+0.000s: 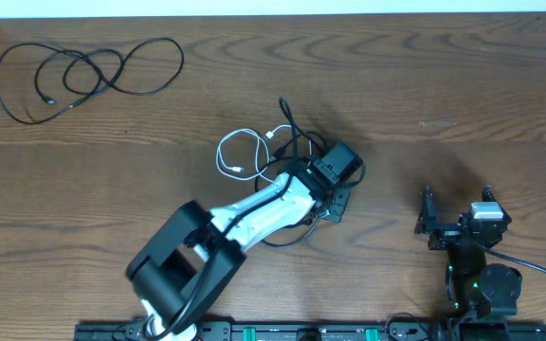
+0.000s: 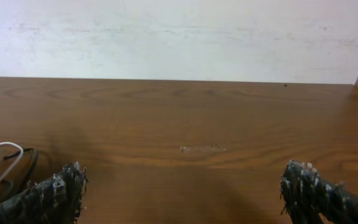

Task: Untangle cables
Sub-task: 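Grasp a black cable in the tangle with the left gripper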

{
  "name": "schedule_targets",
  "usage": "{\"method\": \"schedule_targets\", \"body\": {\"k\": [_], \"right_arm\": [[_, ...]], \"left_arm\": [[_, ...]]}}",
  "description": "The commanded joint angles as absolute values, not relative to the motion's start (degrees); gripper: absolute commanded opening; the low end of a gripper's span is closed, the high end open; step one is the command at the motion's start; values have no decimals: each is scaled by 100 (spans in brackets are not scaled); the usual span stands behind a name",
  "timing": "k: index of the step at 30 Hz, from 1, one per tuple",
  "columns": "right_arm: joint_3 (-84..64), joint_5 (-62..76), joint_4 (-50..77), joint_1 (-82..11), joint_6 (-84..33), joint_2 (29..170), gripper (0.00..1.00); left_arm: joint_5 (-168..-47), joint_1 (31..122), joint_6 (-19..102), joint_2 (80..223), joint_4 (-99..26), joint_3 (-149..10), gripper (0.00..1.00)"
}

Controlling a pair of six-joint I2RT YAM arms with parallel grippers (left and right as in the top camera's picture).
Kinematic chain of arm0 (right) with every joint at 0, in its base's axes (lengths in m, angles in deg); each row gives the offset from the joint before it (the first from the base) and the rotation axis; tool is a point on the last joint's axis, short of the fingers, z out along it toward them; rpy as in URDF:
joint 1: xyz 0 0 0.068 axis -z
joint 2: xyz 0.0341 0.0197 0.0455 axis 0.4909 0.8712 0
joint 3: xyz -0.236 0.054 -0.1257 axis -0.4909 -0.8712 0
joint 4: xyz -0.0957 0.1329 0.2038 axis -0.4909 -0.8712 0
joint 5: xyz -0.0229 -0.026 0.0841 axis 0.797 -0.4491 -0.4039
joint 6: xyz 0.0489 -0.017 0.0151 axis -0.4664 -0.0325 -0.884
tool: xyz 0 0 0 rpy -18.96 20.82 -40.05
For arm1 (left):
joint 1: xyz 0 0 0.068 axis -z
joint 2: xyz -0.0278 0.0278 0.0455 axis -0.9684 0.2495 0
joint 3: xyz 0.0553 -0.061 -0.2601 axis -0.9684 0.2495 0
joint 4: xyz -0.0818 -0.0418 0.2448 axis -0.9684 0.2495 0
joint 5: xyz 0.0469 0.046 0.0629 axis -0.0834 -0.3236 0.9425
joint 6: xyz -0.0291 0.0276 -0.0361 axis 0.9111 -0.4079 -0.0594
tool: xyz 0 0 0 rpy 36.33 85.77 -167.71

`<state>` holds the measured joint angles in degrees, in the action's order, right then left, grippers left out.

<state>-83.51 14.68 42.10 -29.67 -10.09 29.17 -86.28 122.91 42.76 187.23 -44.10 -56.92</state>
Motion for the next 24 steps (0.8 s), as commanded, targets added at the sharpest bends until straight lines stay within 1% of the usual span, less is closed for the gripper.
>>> {"method": "schedule_targets", "body": {"k": [1,4,10,20,24], "right_arm": [[-8359,1472,4184,-3035,-1090,2900,99],[-8359,1472,4184,-3035,-1090,2900,99],[-8359,1472,4184,-3035,-1090,2900,99],[-8359,1474,4184,-3035,-1090,2900,99],[-8359,1472,4184,-3035,-1090,2900,99]], "left_arm": [[-8862,12284,4352,18177,-4403,-5906,8],[-9093,12284,4350,17864,-4408,-5906,8],[-9091,12271,4370,17232,-4432,-5906,8],[-9113,11668,5500,16070,-4499,-5906,8],[-9539,11453,5786,15838,-4532,-5906,8]]}}
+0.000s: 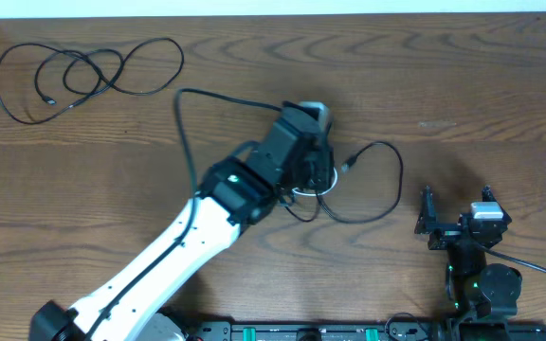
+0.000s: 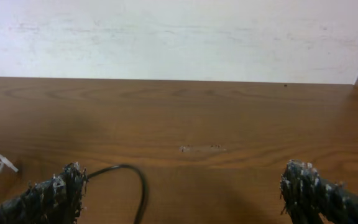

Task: Untangle cables
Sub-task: 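Grasp a black cable in the tangle with the left gripper, then pull the black cable up and left out of the tangle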

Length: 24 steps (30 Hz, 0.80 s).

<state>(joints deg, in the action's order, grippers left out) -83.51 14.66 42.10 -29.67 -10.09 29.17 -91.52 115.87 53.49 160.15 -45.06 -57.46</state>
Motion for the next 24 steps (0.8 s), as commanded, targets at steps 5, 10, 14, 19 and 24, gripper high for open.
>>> {"method": "schedule_targets", "body": {"k": [5,10,14,19,24], "right_arm": [[-8359,1472,4184,-3035,-1090,2898,99],[-8359,1472,4184,-3035,-1090,2900,99],[-8359,1472,4184,-3035,-1087,2900,99],[-8359,1472,4184,-3035,-1090,2900,99],[-8359,1472,4184,-3035,-1090,2900,99]], "left_arm": [[-10365,11211,5784,15678,-4687,-5906,8],[-11150,10872,5758,15451,-5258,-5906,8],[-11720,10459,5764,15112,-5872,-5906,8],[-11727,9884,5738,14496,-5944,-5906,8],[-11624,9268,5742,14068,-5787,-5906,8]]}}
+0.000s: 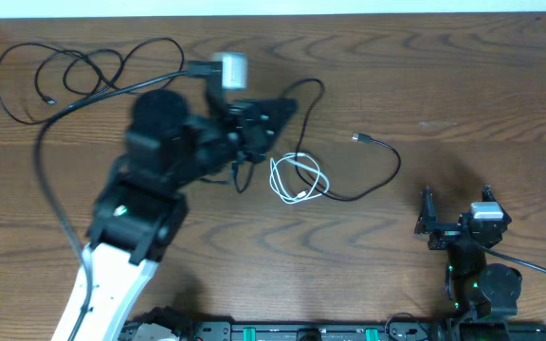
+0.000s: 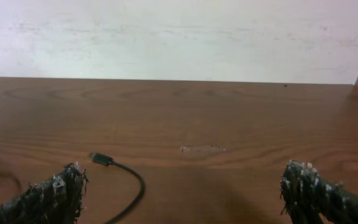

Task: Untangle cables
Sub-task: 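Pull the black cable up and left out of the tangle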

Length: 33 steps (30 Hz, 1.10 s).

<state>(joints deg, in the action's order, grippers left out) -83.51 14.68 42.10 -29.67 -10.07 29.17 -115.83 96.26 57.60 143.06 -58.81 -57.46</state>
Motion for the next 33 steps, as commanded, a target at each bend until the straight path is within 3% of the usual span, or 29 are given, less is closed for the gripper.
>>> {"method": "schedule_targets", "body": {"k": [1,8,21,23,26,31,33], "right_arm": [[-8359,1472,4184,-3035,-1090,2898,99],[-8359,1472,4184,-3035,-1090,2900,99],[-8359,1474,4184,-3035,-1090,2900,99],[-8359,1472,4184,-3035,-1090,2900,99],[-8359,1472,4184,-3035,-1090,2900,99],[-8359,1474,4184,-3035,-1087,2900,99],[-8359,1474,4184,-3035,-1090,2900,99]], "left_arm": [[-11430,9049,5742,14015,-5538,-5904,8],[-10059,8138,6175,14068,-3785,-5904,8],[-9659,7685,5950,14671,-2589,-5904,17],[-9659,7685,5950,14813,-2395,-5904,32],[-9666,7685,5880,15036,-2187,-5904,63],[-10110,7685,5270,15263,-2130,-5904,82],[-10486,7685,5045,15265,-2224,-5906,83]]}}
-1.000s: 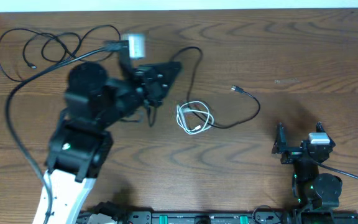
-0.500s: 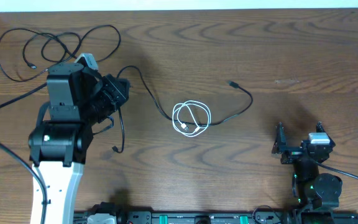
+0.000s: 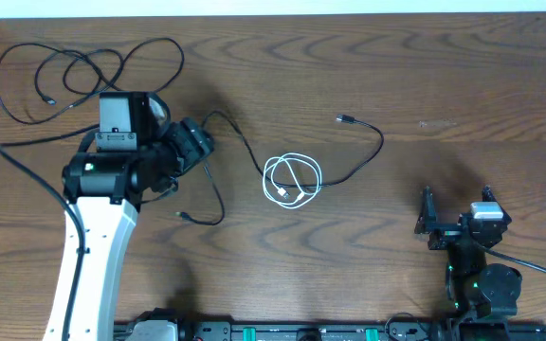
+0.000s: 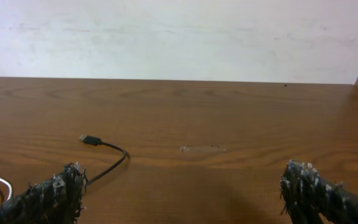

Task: Untangle cables
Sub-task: 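Pull the black cable up and left out of the tangle, then move the left gripper back to the white cable coil and grasp it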

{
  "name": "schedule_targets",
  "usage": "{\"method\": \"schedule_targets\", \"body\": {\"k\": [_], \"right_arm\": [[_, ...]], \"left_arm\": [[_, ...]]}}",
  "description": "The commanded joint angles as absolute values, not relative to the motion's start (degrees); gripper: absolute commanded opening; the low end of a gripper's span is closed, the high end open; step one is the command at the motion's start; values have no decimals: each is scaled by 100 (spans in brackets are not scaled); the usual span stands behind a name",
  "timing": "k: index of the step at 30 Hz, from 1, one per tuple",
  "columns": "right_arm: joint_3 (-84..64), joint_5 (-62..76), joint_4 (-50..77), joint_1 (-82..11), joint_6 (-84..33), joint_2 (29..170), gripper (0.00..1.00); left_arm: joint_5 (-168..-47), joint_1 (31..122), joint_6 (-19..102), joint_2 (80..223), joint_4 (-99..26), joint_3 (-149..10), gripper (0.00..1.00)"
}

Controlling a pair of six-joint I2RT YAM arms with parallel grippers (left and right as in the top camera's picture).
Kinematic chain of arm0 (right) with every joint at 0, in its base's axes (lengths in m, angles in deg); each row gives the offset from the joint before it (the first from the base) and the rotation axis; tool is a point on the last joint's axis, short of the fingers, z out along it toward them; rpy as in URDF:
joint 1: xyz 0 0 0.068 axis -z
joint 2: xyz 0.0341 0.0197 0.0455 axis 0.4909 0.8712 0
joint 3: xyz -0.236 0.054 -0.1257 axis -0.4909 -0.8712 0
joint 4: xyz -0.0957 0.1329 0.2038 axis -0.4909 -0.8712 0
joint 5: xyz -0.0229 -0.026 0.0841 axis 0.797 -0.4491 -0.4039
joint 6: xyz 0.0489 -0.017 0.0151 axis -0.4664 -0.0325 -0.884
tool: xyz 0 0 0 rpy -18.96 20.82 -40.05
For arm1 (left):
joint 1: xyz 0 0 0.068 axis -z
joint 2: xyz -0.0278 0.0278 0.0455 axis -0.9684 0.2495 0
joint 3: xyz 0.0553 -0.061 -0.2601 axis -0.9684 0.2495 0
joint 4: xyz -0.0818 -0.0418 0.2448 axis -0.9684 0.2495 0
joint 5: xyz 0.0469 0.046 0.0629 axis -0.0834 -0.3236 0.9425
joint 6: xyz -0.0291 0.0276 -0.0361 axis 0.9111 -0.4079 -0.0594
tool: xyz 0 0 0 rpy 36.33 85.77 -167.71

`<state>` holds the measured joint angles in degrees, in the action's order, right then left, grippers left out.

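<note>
A long black cable [image 3: 360, 161] runs from my left gripper [image 3: 193, 142] across the table, over the coiled white cable [image 3: 292, 179], to a plug [image 3: 345, 119] at centre right. The gripper is shut on that black cable at the left, and a loose end [image 3: 184, 217] lies below it. In the right wrist view the plug [image 4: 91, 140] lies ahead on the left, and the white cable shows at the left edge. My right gripper [image 4: 182, 193] rests open and empty at the table's near right.
A second black cable [image 3: 83, 71] lies looped in the far left corner. The left arm's white link [image 3: 93, 256] slants across the near left. The table's far edge meets a white wall [image 4: 179, 37].
My left gripper has moved left and nearer with the black cable. The cable's plug has slid left and farther away. The white coil has stayed where it was. The right arm has not moved.
My left gripper was first down on a tangle of white and black cable at the table's middle. Then it stood farther back with the black cable spread to the right. Later it was farther left, the white coil lying apart, and now farther left still.
</note>
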<state>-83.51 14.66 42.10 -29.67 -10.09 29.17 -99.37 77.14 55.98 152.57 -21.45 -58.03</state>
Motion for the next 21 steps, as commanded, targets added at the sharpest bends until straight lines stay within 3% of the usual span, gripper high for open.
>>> {"method": "schedule_targets", "body": {"k": [1,4,8,11,15,21], "right_arm": [[-8359,1472,4184,-3035,-1090,2900,99],[-8359,1472,4184,-3035,-1090,2900,99],[-8359,1472,4184,-3035,-1087,2900,99],[-8359,1472,4184,-3035,-1090,2900,99],[-8359,1472,4184,-3035,-1087,2900,99],[-8359,1472,4184,-3035,-1087,2900,99]], "left_arm": [[-10704,7685,4920,15259,-2292,-5906,83],[-11504,7698,4588,15233,-2458,-5930,84],[-11631,8085,4112,15224,-2449,-5969,84],[-11126,8505,4031,15224,-2362,-6052,84],[-9587,9196,4037,15296,-1828,-6520,84],[-9213,9499,3841,15899,-624,-7440,84]]}}
